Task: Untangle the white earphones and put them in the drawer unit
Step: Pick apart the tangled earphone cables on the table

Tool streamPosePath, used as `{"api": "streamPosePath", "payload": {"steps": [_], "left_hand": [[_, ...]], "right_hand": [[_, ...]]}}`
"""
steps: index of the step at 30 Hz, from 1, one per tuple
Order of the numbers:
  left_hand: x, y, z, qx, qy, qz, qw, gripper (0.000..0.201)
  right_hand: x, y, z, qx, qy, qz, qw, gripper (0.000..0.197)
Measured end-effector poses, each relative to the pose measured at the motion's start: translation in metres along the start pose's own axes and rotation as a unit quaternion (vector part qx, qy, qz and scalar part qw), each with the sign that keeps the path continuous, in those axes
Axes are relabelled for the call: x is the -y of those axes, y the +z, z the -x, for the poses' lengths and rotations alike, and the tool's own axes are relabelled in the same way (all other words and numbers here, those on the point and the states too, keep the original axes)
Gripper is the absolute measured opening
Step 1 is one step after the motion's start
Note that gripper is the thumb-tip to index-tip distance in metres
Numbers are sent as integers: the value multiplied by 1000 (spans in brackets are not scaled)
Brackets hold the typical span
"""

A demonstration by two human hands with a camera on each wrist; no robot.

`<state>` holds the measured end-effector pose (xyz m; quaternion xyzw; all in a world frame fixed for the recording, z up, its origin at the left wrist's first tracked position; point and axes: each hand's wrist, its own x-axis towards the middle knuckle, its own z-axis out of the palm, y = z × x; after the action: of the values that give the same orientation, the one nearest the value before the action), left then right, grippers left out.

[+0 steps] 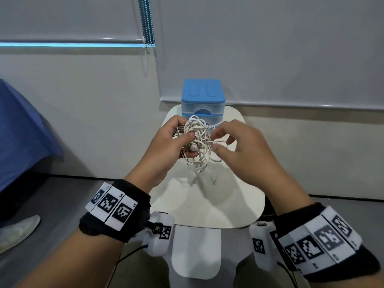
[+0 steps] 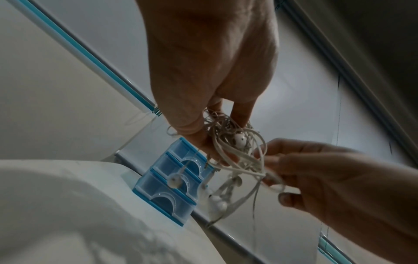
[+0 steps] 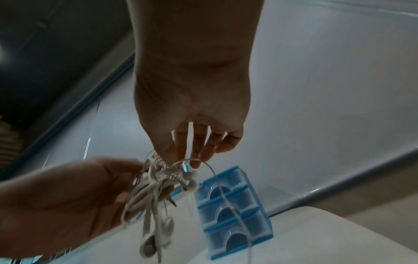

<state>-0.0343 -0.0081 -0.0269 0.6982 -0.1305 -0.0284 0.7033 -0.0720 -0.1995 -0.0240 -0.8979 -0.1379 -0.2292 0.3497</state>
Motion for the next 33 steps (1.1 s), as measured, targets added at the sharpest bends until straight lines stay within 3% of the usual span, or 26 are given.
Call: {"api": "streamPosePath", "payload": {"steps": [7,12,16,20,27,33], "left_hand": [[1,-2,2,8,-31,24,999,7],[-2,-2,2,43,-72,85,993,30],[-2,2,4,58,-61,56,995,41],[-1,1,5,55,-51,53,996,39],[-1,4,4,45,-23,-4,999,45],[2,3,4,40,-13,-24,999,47]], "right_hand": [[-8,9,2,5,35,26,999,15],[-8,6,2,-14,68,-3,998,13],[-7,8,0,-11,78,-23,997,16],[-9,4,1,-14,97,-49,994,13],[-13,0,3,-32,124,-168,977,22],[-16,2,3,-46,127,-164,977,26]]}}
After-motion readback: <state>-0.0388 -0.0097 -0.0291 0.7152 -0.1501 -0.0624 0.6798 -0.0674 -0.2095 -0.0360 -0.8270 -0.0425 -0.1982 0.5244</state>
